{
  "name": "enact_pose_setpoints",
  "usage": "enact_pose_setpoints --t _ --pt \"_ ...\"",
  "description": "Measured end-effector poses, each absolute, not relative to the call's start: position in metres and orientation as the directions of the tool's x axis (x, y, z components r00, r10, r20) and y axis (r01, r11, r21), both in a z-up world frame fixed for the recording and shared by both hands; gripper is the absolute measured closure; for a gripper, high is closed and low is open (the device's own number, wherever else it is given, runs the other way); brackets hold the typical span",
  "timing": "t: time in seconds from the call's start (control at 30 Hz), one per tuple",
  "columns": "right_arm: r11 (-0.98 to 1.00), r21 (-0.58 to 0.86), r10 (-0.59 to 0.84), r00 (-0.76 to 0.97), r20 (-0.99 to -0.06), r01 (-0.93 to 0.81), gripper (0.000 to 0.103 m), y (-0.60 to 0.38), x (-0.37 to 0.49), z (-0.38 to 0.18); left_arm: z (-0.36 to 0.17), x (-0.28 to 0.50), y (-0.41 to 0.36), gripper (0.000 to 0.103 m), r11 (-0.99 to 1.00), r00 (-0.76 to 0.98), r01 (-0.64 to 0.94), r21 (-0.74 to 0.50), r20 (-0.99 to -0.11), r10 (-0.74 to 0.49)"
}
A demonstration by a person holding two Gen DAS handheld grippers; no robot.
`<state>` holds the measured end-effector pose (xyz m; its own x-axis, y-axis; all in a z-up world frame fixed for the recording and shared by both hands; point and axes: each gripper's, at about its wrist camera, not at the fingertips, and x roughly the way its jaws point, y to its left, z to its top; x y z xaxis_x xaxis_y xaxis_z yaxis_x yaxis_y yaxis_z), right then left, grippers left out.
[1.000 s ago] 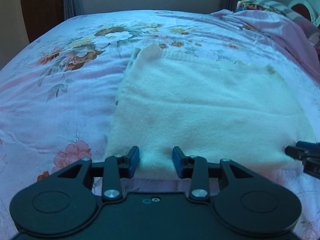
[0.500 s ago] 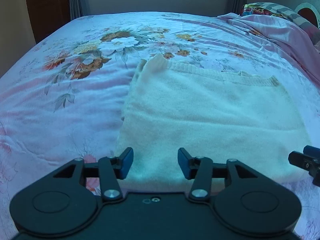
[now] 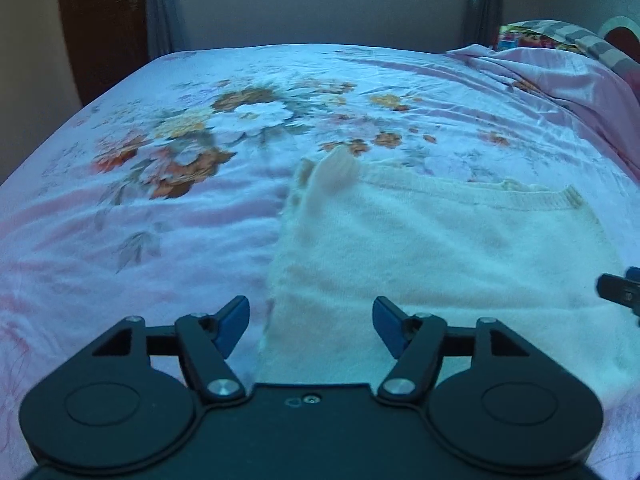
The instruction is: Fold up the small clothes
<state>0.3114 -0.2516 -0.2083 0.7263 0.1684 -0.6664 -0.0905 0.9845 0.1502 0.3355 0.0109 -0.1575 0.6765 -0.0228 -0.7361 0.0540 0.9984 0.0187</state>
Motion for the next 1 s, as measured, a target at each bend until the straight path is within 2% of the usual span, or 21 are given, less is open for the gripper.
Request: enact_pose_setpoints --t 0.13,0.2,0.23,0.3,0.37,0.47,0.53,0.67,0.8,0.9,1.0 --pt "0.991 0.101 0.136 0.723 -0.677 -0.092 0.043 -0.25 0.341 -0.216 -0.165 0.361 -0.012 0.038 0.992 0.657 0.129 -0.001 -0.749 -0.086" --pt "0.993 0.091 0.114 0.722 -0.683 -0.071 0.043 -0.253 0.351 -0.224 -0.181 0.375 -0.013 0.038 0.995 0.627 0.098 0.003 -0.777 -0.06" --pt "0.995 0.073 0.104 0.696 -0.71 -0.073 0.043 -0.253 0.357 -0.234 -0.194 0.381 -0.012 0.038 0.995 0.595 0.095 0.01 -0.803 -0.049" --pt "0.993 0.045 0.104 0.623 -0.775 -0.11 0.043 -0.252 0.365 -0.259 -0.199 0.378 -0.011 0.037 0.993 0.601 0.114 0.018 -0.797 -0.054" --pt "0.992 0.029 0.099 0.643 -0.759 -0.119 0.043 -0.252 0.359 -0.258 -0.191 0.372 -0.007 0.039 0.993 0.611 0.115 0.006 -0.789 -0.066" --pt "0.99 0.108 0.144 0.679 -0.719 -0.095 0.043 -0.255 0.344 -0.245 -0.174 0.361 0.01 0.035 0.996 0.644 0.084 -0.04 -0.76 -0.085" --pt "0.982 0.158 0.187 0.688 -0.701 -0.106 0.043 -0.252 0.332 -0.237 -0.171 0.362 0.023 0.028 0.998 0.643 0.049 -0.04 -0.764 -0.062" --pt "0.968 0.204 0.25 0.678 -0.692 -0.148 0.043 -0.237 0.315 -0.227 -0.176 0.367 0.049 0.028 0.998 0.601 -0.01 -0.059 -0.798 -0.041" --pt "0.961 0.223 0.272 0.667 -0.693 -0.161 0.043 -0.228 0.302 -0.227 -0.183 0.367 0.067 0.029 0.988 0.547 0.004 -0.158 -0.826 -0.134" --pt "0.96 0.23 0.277 0.657 -0.701 -0.159 0.043 -0.225 0.296 -0.23 -0.19 0.363 0.072 0.036 0.974 0.534 0.009 -0.225 -0.823 -0.194" --pt "0.958 0.24 0.282 0.653 -0.703 -0.155 0.043 -0.225 0.292 -0.232 -0.198 0.368 0.074 0.036 0.959 0.51 0.005 -0.282 -0.825 -0.245"
